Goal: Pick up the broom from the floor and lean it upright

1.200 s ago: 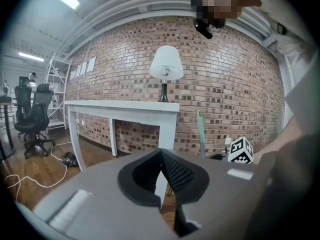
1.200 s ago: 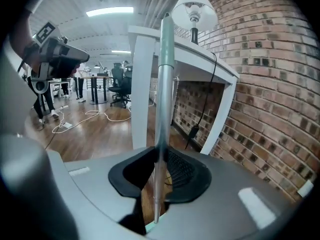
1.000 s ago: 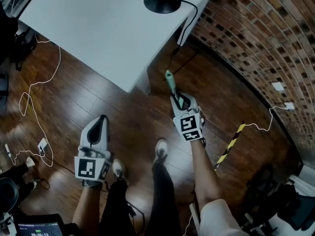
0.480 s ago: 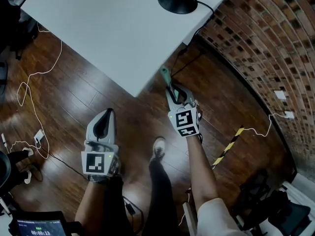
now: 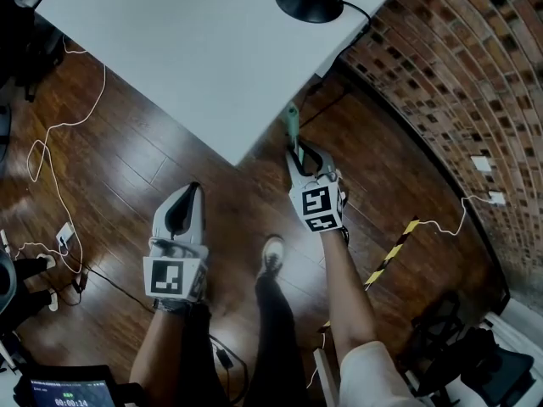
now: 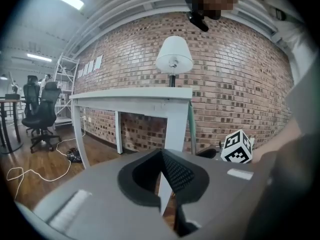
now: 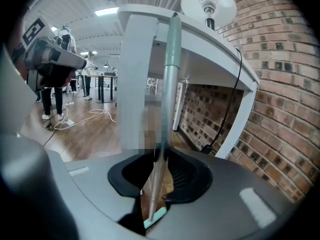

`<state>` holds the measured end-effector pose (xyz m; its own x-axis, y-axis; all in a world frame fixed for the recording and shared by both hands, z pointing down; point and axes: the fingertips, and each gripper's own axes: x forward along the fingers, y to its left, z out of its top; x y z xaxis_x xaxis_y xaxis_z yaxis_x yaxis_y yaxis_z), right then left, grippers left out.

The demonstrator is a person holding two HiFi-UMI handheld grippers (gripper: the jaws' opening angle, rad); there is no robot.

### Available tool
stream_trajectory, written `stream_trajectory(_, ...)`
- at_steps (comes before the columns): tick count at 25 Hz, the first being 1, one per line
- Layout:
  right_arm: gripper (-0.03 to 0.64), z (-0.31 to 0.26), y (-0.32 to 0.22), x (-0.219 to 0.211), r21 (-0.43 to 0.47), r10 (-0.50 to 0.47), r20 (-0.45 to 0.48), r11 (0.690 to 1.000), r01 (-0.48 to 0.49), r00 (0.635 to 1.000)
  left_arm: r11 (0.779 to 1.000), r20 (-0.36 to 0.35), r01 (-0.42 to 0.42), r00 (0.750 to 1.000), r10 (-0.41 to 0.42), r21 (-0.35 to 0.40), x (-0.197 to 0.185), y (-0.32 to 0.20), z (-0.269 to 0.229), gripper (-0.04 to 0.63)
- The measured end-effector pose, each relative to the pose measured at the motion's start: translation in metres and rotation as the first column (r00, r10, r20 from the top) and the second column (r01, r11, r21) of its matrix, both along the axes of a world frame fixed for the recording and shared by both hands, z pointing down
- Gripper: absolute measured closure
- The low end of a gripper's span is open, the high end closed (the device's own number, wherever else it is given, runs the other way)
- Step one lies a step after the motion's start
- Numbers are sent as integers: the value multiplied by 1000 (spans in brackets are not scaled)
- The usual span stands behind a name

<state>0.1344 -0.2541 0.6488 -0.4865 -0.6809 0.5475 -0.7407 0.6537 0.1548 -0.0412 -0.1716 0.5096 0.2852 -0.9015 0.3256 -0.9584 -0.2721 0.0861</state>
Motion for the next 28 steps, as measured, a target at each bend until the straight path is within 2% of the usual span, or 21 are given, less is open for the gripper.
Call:
stream_trajectory(7, 503, -1, -11, 6, 13, 9, 7, 1000, -9, 1000, 999, -2, 8, 1000, -8, -39, -5, 10, 10, 594)
stream_trajectory(16, 489, 4, -29, 13, 13, 24, -10, 1000, -24, 1000, 1000, -13, 17, 1000, -17, -1, -9, 8, 10, 594)
stream_trajectory(20, 489, 4, -42, 18, 28, 31, -12, 999, -31, 999, 999, -7, 21, 1000, -22, -50, -10, 13, 17, 594)
stream_trajectory(23, 485, 6, -46, 21, 27, 35, -20, 999, -35, 999, 999, 6, 21, 1000, -21, -31, -17, 13, 19, 594)
stream_trajectory(28, 482, 6, -55, 29, 22, 52, -33, 998, -51, 998, 998, 18, 26, 1000, -25, -52, -20, 12, 24, 594)
